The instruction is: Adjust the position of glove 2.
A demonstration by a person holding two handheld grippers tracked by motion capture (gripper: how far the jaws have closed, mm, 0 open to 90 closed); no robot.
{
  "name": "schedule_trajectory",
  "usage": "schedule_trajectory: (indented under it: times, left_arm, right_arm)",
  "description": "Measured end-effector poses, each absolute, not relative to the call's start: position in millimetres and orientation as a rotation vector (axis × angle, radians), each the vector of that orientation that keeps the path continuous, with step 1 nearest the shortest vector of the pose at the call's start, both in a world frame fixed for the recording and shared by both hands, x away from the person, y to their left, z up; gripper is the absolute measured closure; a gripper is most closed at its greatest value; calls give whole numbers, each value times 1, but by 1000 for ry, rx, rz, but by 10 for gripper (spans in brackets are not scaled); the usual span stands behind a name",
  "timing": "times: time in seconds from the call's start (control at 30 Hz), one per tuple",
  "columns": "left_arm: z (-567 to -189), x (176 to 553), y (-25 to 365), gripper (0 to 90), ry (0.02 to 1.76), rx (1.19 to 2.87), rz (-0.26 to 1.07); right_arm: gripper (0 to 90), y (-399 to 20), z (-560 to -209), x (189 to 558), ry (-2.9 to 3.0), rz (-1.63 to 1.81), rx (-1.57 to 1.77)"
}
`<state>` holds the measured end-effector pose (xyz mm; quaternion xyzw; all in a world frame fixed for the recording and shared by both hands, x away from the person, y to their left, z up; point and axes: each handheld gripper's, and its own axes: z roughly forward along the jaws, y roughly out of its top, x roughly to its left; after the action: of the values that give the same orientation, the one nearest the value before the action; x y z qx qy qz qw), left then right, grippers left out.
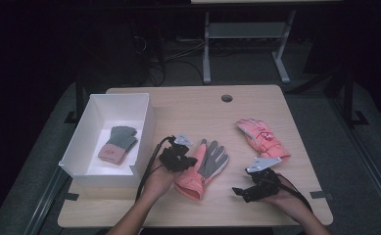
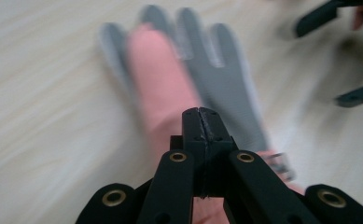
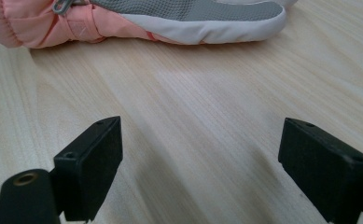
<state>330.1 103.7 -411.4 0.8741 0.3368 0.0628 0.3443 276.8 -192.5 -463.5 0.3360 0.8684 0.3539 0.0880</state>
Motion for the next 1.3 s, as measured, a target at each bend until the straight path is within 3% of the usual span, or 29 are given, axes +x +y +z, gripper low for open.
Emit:
schedule_trajectory:
  times: [0.3, 0.63, 1.3]
  left_arm:
    - [-424, 330, 110, 897, 929, 2315, 186]
    - [-437, 304, 109, 896, 858, 2357, 89]
    - [-445, 298, 60, 896, 649, 2378, -32]
  right_arm:
    - [134, -194, -463, 277, 2578, 1053, 1005]
    - [134, -200, -461, 274, 2564, 1056, 1020]
    - [122, -226, -460, 250, 2553, 1033, 1049]
